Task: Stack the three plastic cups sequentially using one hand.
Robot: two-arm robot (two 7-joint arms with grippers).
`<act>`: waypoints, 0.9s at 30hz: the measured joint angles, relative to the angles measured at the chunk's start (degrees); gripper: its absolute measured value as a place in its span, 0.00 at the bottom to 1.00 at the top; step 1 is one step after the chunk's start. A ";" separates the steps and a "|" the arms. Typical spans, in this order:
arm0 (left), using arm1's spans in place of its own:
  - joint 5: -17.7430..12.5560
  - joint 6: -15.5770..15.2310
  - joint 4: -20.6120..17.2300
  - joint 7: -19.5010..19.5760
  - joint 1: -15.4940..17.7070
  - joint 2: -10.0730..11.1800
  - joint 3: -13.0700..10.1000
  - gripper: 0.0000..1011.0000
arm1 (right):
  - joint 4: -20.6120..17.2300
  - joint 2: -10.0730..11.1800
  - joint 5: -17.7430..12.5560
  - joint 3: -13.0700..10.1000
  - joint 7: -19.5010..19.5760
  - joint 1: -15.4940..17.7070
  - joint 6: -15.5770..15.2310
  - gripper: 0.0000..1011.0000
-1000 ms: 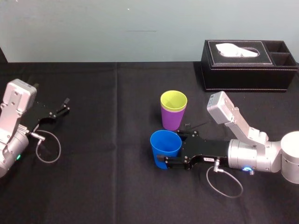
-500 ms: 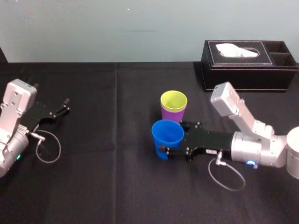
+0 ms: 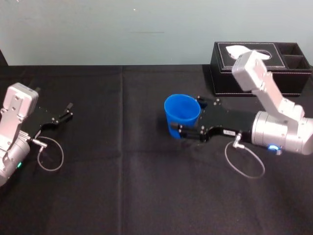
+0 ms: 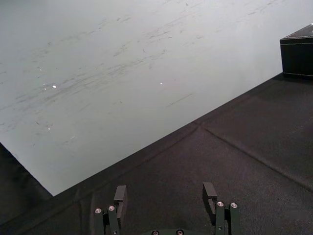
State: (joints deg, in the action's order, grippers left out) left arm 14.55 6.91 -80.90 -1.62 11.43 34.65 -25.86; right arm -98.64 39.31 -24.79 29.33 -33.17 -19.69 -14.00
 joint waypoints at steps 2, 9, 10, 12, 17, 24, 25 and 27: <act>0.00 0.00 0.00 0.00 0.00 0.00 0.00 1.00 | -0.02 -0.17 -0.63 -0.41 0.15 -0.28 -0.65 0.72; 0.00 0.00 0.00 0.00 0.00 0.00 0.00 1.00 | 1.10 -1.18 -2.19 -1.21 1.04 -2.28 -2.73 0.72; 0.00 0.00 0.00 0.00 0.00 0.00 0.00 1.00 | 1.59 -1.44 -2.16 -1.19 1.28 -2.86 -2.86 0.72; 0.00 0.00 0.00 0.00 0.00 0.00 0.00 1.00 | 2.10 -1.71 -2.05 -1.07 1.51 -3.46 -2.91 0.72; 0.00 0.00 0.00 0.00 0.00 0.00 0.00 1.00 | 4.70 -3.17 -1.22 -0.26 1.96 -5.70 -3.09 0.72; 0.00 0.00 0.00 0.00 0.00 0.00 0.00 1.00 | 8.24 -5.27 -0.34 0.63 2.01 -8.12 -2.54 0.72; 0.00 0.00 0.00 0.00 0.00 0.00 0.00 1.00 | 9.00 -5.72 -0.07 0.85 2.01 -8.65 -2.42 0.72; 0.00 0.00 0.00 0.00 0.00 0.00 0.01 1.00 | 9.74 -6.22 0.13 1.09 2.04 -9.18 -2.39 0.72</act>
State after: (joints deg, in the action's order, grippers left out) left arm 14.55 6.91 -80.90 -1.62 11.44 34.64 -25.86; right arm -88.90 33.09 -24.66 30.42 -31.14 -28.88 -16.39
